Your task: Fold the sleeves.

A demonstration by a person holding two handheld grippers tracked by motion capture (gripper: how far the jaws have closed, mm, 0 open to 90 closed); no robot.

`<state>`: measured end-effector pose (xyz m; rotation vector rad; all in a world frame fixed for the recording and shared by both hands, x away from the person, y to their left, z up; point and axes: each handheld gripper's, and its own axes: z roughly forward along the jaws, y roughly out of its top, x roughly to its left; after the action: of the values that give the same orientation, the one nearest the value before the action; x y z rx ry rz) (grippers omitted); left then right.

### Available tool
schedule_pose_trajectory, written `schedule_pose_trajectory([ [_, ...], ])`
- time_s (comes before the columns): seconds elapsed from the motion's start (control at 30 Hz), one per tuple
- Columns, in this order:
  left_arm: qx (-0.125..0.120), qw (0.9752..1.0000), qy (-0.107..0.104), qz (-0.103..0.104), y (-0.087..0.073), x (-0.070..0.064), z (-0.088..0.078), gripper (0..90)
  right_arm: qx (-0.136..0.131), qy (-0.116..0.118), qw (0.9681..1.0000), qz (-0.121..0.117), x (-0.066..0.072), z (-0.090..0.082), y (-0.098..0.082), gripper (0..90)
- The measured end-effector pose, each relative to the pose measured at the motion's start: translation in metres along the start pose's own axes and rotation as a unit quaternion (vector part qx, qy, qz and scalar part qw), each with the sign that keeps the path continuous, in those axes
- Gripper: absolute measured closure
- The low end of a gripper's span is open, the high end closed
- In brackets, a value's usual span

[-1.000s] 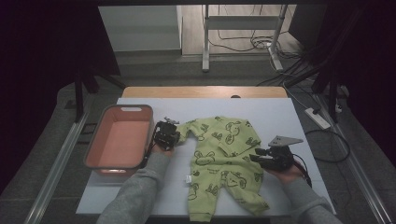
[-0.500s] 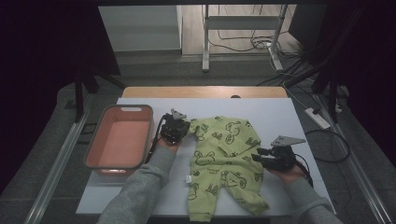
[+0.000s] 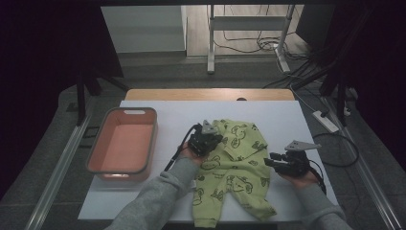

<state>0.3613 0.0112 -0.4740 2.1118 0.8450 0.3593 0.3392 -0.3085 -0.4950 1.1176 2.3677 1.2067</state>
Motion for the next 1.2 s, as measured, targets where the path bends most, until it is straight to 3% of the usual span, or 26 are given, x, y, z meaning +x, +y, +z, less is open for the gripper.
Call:
schedule_pose_trajectory([
  [0.13, 0.016, 0.9997, -0.014, 0.008, -0.003, -0.012, 0.01, 88.9, 0.002, -0.001, 1.0, 0.001, -0.001, 0.002, 0.0, 59.8],
  [0.37, 0.037, 0.999, -0.022, 0.012, -0.008, -0.02, 0.025, 86.9, 0.005, 0.002, 1.0, 0.0, -0.001, 0.005, 0.0, 59.8],
  [0.4, 0.034, 0.999, -0.022, 0.017, -0.008, -0.022, 0.026, 81.7, 0.005, 0.002, 1.0, -0.001, -0.001, 0.005, -0.001, 59.8],
  [0.47, 0.027, 0.9991, -0.017, 0.028, -0.008, -0.024, 0.023, 61.3, 0.007, 0.001, 1.0, -0.001, -0.001, 0.005, -0.001, 59.7],
  [0.53, 0.015, 0.9995, -0.018, 0.023, -0.007, -0.02, 0.017, 56.9, 0.007, 0.001, 1.0, 0.002, -0.002, 0.005, -0.001, 59.7],
  [0.6, 0.002, 0.9999, -0.015, 0.004, -0.006, -0.012, 0.01, 54.1, 0.006, 0.0, 1.0, 0.002, -0.002, 0.004, -0.001, 59.7],
  [0.7, -0.011, 0.9997, -0.001, -0.022, -0.006, 0.001, 0.004, 58.1, 0.004, 0.0, 1.0, 0.001, -0.002, 0.004, -0.001, 59.7],
  [0.8, 0.012, 0.9992, 0.001, -0.037, -0.008, 0.008, 0.011, 71.3, 0.005, -0.001, 1.0, 0.001, -0.002, 0.004, 0.0, 59.7],
  [0.87, 0.033, 0.9988, -0.007, -0.035, -0.01, 0.009, 0.018, 81.1, 0.006, 0.0, 1.0, 0.0, -0.002, 0.004, 0.0, 59.6],
  [0.93, 0.048, 0.9979, -0.031, -0.03, -0.012, 0.006, 0.027, 89.2, 0.006, 0.0, 1.0, -0.001, -0.002, 0.005, 0.0, 59.4],
  [1.07, 0.061, 0.9958, -0.068, -0.006, -0.013, -0.009, 0.035, 89.6, 0.007, -0.001, 1.0, 0.002, -0.003, 0.005, -0.001, 59.0],
  [1.2, 0.068, 0.9944, -0.08, 0.005, -0.013, -0.019, 0.04, 89.5, 0.01, -0.002, 0.9999, 0.003, -0.002, 0.006, -0.002, 58.9],
])
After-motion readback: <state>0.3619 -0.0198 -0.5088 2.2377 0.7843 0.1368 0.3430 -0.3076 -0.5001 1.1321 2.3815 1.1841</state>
